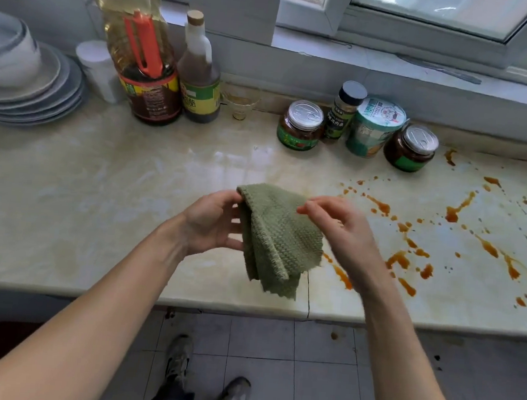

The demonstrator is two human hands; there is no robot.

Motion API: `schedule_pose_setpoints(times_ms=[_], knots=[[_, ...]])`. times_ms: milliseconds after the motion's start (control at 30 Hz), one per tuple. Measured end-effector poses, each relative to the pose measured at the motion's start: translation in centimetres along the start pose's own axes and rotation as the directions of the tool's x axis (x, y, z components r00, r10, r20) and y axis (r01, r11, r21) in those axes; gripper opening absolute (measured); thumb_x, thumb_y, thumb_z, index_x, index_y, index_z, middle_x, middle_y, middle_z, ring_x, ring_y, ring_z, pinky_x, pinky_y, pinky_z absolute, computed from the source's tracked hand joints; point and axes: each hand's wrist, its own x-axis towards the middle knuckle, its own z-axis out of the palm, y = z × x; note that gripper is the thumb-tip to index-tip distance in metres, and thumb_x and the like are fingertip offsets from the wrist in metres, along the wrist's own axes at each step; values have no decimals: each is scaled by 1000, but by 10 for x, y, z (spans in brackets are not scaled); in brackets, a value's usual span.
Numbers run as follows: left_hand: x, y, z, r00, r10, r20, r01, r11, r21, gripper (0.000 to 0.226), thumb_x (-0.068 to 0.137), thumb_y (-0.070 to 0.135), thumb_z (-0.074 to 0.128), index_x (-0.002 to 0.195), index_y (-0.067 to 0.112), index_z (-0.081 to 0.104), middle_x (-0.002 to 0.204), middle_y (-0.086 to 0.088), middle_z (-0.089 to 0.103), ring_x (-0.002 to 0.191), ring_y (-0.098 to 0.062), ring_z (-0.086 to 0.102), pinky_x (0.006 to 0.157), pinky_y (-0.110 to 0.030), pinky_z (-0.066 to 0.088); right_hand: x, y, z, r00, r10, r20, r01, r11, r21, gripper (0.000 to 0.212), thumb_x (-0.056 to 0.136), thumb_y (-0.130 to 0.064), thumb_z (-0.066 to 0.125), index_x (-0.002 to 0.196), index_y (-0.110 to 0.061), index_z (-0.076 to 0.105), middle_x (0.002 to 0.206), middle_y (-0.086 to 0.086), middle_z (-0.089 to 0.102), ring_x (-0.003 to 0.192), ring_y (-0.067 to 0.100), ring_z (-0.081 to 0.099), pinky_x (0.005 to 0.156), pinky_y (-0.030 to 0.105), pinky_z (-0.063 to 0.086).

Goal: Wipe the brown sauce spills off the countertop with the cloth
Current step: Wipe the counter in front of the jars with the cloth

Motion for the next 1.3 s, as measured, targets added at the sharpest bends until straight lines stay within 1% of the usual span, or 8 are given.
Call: schedule_pose_setpoints(times_ms=[100,233,467,633,767,1000,1200,1300], knots=[[-2,-13,-20,941,-8,-339,167,882,442,30,92,5,36,110,12,59,112,-7,62,97,-21,64,73,-43,58,15,40,59,993,27,-118,-71,920,-385,32,93,-43,57,111,-19,66,115,1,57,113,18,51,94,31,38],[6,-18,-43,837,203,-508,153,805,574,27,88,2,41,105,14,57,110,-11,60,98,-24,63,71,-41,59,4,89,141,987,95,-133,-159,746,-647,66,93,-56,31,139,-10,47,152,18,34,143,38,23,115,49,18],[14,-21,-46,734,515,-443,140,524,840,31,85,2,45,108,13,61,106,-6,65,100,-25,59,91,-38,48,8,124,127,977,-148,154,210,544,-813,64,93,-49,30,151,-22,28,163,3,13,150,22,1,119,49,5],[18,-25,-53,714,580,-393,131,440,888,34,85,0,43,112,12,60,110,-8,64,104,-26,58,92,-41,48,-3,109,119,991,-54,125,129,671,-730,71,79,-48,27,144,-20,36,163,1,9,149,18,-6,120,50,-1],[28,-30,-47,720,593,-360,146,378,914,36,85,-3,43,114,12,58,116,-11,61,107,-29,56,90,-41,46,-17,92,169,980,-147,137,200,779,-594,38,92,-45,38,114,-18,51,147,0,39,147,16,15,119,50,9],[29,-31,-48,734,599,-320,155,311,938,43,84,-6,41,121,10,55,123,-14,56,110,-32,54,88,-40,45,-21,132,121,979,-199,-53,71,568,-820,58,97,-43,34,149,-18,33,156,6,30,148,22,19,116,51,17],[37,-38,-43,781,559,-279,141,277,951,55,81,-9,41,131,12,52,140,-7,48,123,-30,49,100,-38,42,-22,114,168,932,-216,290,360,480,-800,62,99,-49,30,154,-22,22,162,0,14,150,19,2,117,51,11],[40,-41,-43,793,550,-262,145,248,958,57,84,-7,40,135,15,51,147,-5,42,132,-26,44,108,-38,38,1,125,135,951,-191,242,304,451,-839,62,99,-53,26,154,-26,19,163,-4,11,150,16,0,118,49,10]])
